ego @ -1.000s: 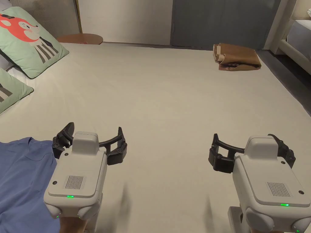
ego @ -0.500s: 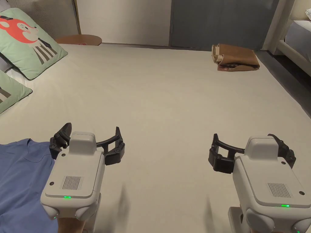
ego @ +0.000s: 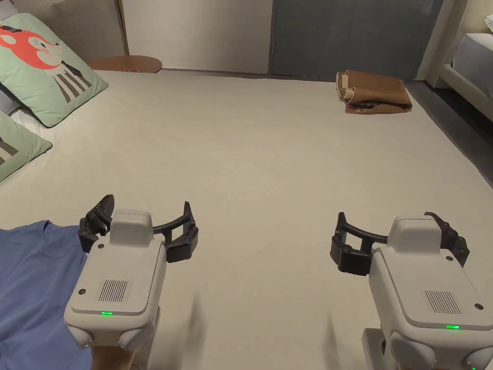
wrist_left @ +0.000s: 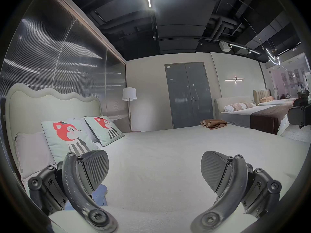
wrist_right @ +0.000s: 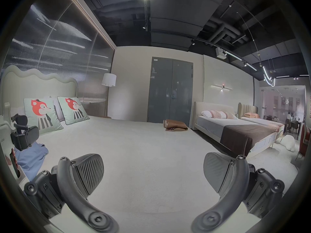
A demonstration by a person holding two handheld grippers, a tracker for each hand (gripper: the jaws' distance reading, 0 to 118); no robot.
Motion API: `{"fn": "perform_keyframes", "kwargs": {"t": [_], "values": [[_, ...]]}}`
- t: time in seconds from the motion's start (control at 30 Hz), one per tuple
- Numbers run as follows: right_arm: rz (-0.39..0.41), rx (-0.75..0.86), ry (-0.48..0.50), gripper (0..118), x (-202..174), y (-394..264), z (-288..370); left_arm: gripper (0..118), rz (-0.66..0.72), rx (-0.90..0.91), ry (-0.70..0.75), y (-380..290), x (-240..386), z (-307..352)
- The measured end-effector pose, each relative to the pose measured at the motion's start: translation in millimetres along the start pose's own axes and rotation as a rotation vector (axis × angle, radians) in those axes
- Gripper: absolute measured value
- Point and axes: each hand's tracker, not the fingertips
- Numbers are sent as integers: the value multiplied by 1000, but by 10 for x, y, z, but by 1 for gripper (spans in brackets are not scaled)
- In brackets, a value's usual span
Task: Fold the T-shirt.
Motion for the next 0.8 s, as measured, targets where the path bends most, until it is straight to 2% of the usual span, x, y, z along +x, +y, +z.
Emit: {"fn": "perform_keyframes", "kwargs": {"t": [0.8], "values": [[2,4,3,118,-13,106,69,109,14,0,5,7,-41,28]]}}
